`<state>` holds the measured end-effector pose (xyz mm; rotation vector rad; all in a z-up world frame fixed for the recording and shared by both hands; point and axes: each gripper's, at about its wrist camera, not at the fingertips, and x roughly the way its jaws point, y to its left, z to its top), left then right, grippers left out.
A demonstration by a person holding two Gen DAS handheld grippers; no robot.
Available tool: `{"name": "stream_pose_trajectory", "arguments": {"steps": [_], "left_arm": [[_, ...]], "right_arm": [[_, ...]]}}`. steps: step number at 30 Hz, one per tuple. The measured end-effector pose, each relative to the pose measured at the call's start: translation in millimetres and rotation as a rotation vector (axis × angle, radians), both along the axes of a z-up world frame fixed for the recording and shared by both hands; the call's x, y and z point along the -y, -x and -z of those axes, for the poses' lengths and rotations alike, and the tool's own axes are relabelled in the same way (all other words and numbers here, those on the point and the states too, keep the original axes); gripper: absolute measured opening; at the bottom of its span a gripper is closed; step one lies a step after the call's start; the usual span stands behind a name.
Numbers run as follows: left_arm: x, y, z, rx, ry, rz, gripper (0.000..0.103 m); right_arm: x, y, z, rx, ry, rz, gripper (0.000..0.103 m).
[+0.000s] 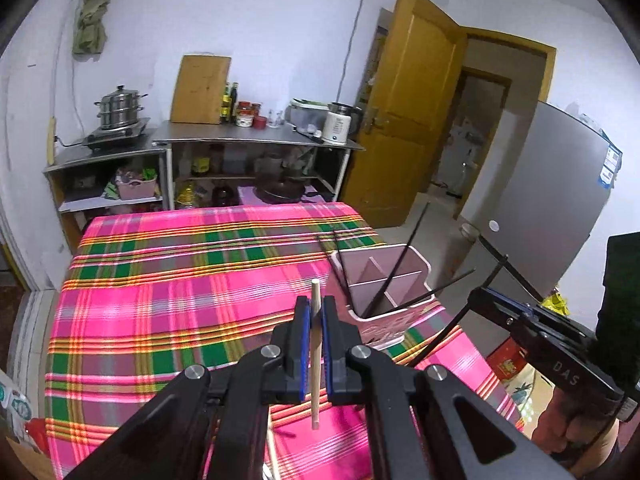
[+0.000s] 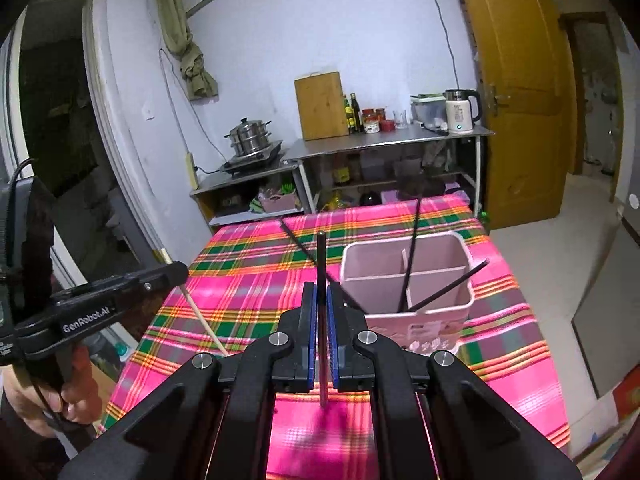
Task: Organize utensils
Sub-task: 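Raise both held chopsticks upright and carry them above the pink holder, then lower both chopsticks into the holder compartments and open both tools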
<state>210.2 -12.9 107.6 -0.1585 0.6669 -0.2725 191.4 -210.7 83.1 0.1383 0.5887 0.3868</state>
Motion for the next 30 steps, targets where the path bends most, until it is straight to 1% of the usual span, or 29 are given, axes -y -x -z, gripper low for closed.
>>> {"name": "stream_pose_trajectory", "arguments": {"steps": [5,14,19,21,25,27,30], "left_arm": [[17,-20,-14,0.009,0.027,0.029,0.005],[37,-54,-50,0.067,0.051,0.045,0.005],[47,-78,-60,0.089,0.058,0.042,0.005],[54,-88,-61,0.093,0.056,0.046,0.005],[64,-107,-52,0.087,0.047,0.052,0.005],[68,-115,-44,0.08,0.042,0.053,0.005],[71,-123,-28,0.054,0.055,0.06,0.005]], "right_arm": [[15,-9,-16,0.024,-0.01,0.032,0.005],[36,-34,-62,0.111,-0.037,0.087,0.005],[42,-54,-74,0.133,-0.049,0.106,0.005],[42,-62,-74,0.136,-0.044,0.113,0.005],[45,-78,-67,0.122,-0.048,0.123,0.005],[44,-85,-60,0.114,-0.045,0.126,0.005],[44,-91,-49,0.095,-0.043,0.126,0.005]]}}
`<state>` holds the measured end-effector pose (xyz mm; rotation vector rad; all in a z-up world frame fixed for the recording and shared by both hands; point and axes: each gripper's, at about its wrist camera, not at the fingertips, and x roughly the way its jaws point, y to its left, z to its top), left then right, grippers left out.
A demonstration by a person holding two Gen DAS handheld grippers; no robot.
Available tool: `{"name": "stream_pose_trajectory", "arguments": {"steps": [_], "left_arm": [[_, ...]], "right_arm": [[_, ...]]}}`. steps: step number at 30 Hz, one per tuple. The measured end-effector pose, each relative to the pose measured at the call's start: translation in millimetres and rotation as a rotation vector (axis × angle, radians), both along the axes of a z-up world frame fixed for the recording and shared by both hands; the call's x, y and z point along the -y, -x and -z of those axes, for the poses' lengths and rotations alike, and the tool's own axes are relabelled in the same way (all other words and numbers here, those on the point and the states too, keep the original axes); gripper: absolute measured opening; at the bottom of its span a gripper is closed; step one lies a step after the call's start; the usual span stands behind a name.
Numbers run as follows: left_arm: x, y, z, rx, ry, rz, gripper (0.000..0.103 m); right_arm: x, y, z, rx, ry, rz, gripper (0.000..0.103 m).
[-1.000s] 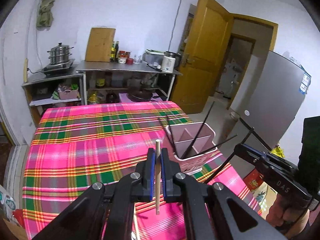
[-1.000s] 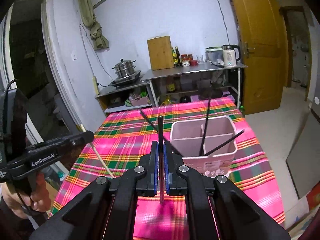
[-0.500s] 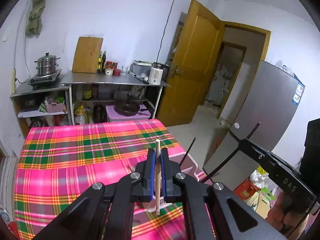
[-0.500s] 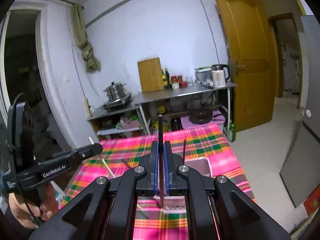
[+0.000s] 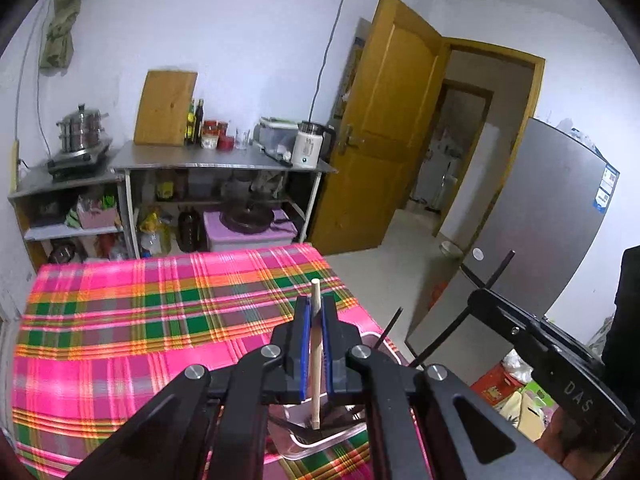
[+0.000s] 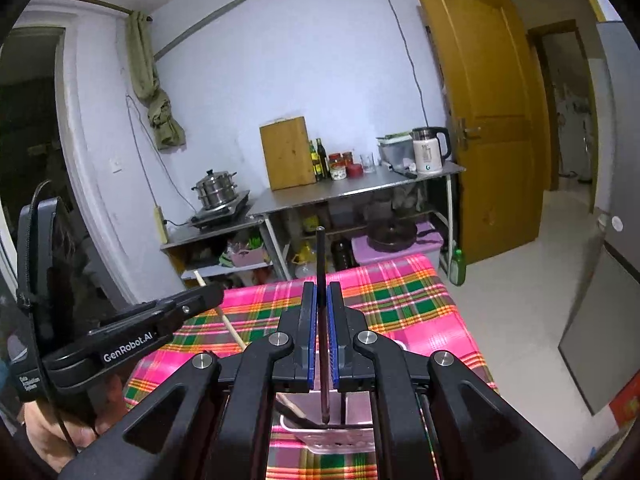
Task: Organize utensils
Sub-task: 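Lower both chopsticks into the holder compartments and open both tools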
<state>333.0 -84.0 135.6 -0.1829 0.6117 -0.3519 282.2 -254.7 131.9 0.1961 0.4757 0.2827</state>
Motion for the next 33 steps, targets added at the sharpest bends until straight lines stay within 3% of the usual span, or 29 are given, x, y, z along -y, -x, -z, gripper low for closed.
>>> {"name": "stream_pose_trajectory", "arguments": {"steps": [8,23,29,33], "left_arm": [[6,-7,43,-0.053,-0.014,0.031,0.005],[18,6,76,-0.084,-0.07,0.069,0.006],[13,12,80,-0.082,-0.075,0.063,0.006],[6,14,79,-0.083,-0.069,0.056,0.014]], "right_arm": [[-5,-10,34,-0.05,0.023,-0.002,0.005],[-20,7,39,-0.034,0.081,-0.015,0.005],[-22,-4,77,-0.135,0.095,-0.013,0.005],[-12,-9,91,-0.175,0.057,-0.003,0.005]]}}
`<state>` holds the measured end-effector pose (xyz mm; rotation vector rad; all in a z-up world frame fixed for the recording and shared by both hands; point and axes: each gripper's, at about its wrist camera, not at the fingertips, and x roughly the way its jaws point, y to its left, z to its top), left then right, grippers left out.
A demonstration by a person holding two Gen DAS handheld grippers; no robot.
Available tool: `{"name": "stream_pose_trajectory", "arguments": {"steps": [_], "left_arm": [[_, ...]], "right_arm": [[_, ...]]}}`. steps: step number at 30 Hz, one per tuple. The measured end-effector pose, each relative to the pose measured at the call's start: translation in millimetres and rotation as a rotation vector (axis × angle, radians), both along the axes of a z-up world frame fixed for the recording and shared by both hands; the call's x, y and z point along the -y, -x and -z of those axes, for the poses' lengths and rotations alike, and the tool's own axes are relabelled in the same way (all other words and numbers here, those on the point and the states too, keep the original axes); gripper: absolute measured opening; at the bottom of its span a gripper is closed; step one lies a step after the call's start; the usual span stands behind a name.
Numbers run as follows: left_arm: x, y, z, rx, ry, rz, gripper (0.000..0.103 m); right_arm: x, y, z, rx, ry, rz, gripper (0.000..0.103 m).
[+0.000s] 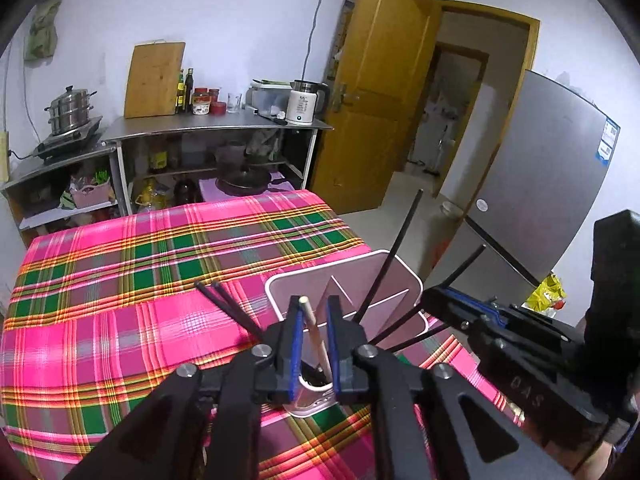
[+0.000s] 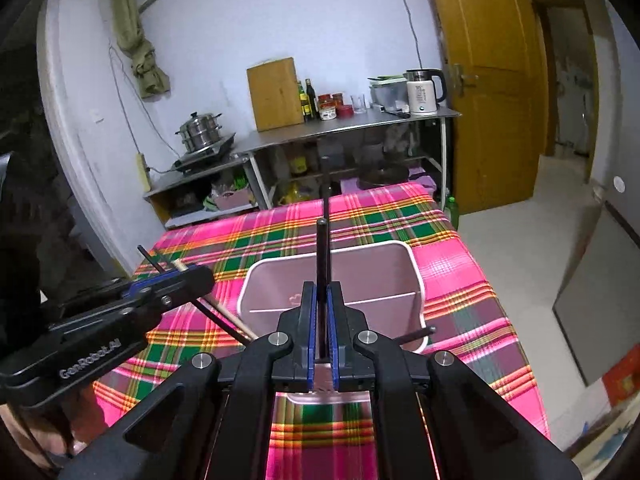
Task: Organize utensils
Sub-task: 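Lower both chopsticks into the holder compartments and open both tools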
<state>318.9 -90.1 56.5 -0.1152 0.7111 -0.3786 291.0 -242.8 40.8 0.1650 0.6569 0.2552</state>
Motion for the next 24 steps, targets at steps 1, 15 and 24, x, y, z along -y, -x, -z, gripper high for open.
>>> {"name": "stream_pose_trajectory", "arguments": {"steps": [1,15,24], "left_arm": [[-2,1,-1,0.0,0.006,-0.002,0.015],[-30,54,-49,0.125,0.02,-0.029,0.022],[-72,98,-53,0.153,0.015,-0.092,0.022]], "right_arm": [[3,-1,0,-0.01,-0.012,0.005,0.005],[12,48,-48,0.134,-0.024,0.022,0.034],[6,94,-53,0.178,-0.055,-0.009,0.034]]}}
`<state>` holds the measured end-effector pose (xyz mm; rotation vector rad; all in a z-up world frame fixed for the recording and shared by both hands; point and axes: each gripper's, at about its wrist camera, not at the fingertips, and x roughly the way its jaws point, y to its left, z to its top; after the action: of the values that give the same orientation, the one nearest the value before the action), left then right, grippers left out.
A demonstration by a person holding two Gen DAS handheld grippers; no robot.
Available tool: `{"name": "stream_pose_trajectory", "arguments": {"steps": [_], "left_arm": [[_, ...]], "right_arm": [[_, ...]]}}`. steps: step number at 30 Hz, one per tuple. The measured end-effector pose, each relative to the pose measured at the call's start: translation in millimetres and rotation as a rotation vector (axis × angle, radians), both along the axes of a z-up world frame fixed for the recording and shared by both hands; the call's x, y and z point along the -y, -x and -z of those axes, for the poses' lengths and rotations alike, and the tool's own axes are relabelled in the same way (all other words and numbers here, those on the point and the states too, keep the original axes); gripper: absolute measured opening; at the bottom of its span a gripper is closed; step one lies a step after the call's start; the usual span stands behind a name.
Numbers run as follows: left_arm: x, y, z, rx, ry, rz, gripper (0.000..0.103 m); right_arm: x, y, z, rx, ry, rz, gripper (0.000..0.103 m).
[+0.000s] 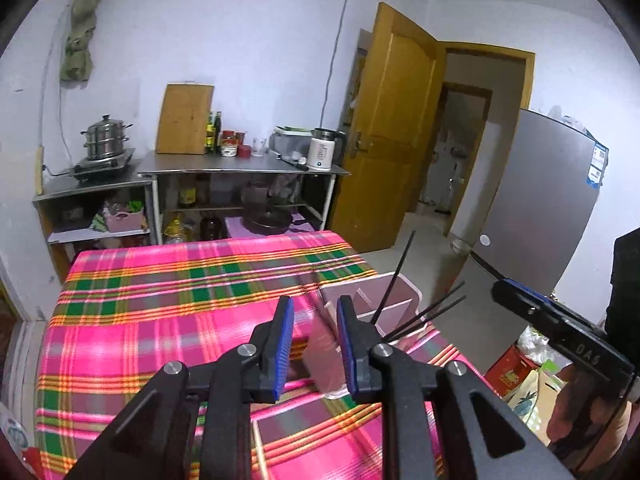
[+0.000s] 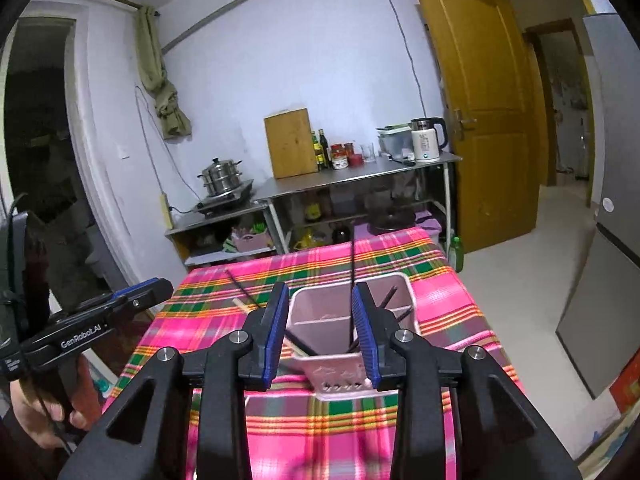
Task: Organize utensils
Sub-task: 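Lower both chopsticks into the holder compartments and open both tools, then move both open tools back over the remaining chopsticks on the cloth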
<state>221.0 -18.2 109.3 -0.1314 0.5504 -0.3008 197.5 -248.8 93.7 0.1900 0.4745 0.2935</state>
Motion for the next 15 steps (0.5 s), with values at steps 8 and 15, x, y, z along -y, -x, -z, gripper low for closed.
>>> {"name": "stream_pose_trajectory", "arguments": {"steps": [8,15], "left_arm": [[-31,32,32,-0.043,-0.005,-0.067,0.022],[-48,48,69,-0.109,0.01,-0.104,0.022]], "right_arm": [[-20,25,25,-0.042,-0.024,-0.072,0.034],[-40,33,52,-0.097,-0.021,-0.128,0.034]]}}
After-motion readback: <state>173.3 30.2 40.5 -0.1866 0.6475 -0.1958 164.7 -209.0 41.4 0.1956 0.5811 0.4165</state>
